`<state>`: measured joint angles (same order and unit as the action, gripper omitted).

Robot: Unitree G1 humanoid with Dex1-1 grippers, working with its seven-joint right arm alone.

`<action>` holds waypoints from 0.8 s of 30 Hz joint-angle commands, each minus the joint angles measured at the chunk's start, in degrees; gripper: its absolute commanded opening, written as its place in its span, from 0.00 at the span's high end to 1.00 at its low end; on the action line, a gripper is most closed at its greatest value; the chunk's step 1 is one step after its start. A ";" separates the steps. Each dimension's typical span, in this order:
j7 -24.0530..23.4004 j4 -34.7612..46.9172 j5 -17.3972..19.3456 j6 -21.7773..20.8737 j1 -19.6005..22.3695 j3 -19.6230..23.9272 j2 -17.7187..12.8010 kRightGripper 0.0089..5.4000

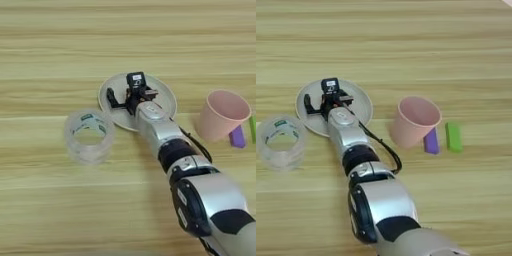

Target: Move the objects on the table

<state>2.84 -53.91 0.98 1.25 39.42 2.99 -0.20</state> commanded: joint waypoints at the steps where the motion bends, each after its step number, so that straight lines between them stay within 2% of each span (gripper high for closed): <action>1: -0.31 8.27 -0.25 1.36 2.42 -0.62 -0.21 0.00; 6: -0.37 16.83 -0.34 4.81 -0.52 -1.39 0.00 0.00; 9: -0.19 26.83 -0.50 8.83 -3.78 -2.48 0.15 0.00; 14: 1.68 44.71 -0.03 16.52 -12.28 -5.29 0.15 0.00; 20: 4.78 64.04 1.44 25.61 -23.20 -8.03 -1.64 0.00; 24: 6.55 73.07 2.01 30.21 -27.00 -7.78 -3.48 0.00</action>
<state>7.12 -0.03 1.33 29.08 9.96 -4.41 -0.78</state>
